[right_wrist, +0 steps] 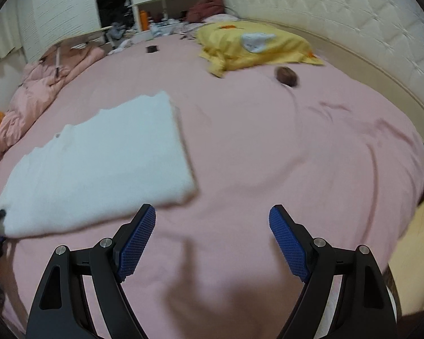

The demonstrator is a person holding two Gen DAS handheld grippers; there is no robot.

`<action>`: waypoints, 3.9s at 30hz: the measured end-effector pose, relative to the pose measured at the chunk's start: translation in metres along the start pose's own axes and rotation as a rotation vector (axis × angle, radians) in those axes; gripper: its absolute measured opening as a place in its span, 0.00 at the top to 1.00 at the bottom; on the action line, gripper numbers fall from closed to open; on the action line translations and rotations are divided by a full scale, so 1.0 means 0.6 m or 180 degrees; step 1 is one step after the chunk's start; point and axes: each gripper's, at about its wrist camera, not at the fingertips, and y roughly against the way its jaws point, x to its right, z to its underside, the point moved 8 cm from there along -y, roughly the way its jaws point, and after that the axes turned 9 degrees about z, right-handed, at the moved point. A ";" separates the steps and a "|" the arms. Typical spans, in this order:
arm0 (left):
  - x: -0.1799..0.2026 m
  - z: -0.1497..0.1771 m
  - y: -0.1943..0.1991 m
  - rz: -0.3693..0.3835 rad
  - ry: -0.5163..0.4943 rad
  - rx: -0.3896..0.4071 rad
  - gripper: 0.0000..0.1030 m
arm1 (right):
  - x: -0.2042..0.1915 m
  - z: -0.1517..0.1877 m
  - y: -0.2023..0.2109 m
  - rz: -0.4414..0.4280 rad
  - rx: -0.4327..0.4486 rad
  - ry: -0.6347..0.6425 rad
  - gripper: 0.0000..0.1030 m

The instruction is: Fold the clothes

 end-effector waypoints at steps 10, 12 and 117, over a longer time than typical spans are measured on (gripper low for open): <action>0.265 0.043 -0.090 -0.0172 -0.2010 -0.0432 0.00 | -0.302 -0.109 -0.113 -0.0777 -0.0168 0.0619 0.19; 0.284 0.085 -0.145 -0.0420 -0.2431 -0.0592 0.00 | -0.344 -0.111 -0.153 -0.0850 -0.0270 0.0596 0.19; 0.239 0.221 0.151 0.1557 -0.0281 -0.1475 0.92 | -0.237 -0.134 -0.110 -0.2252 -0.1142 -0.0160 0.94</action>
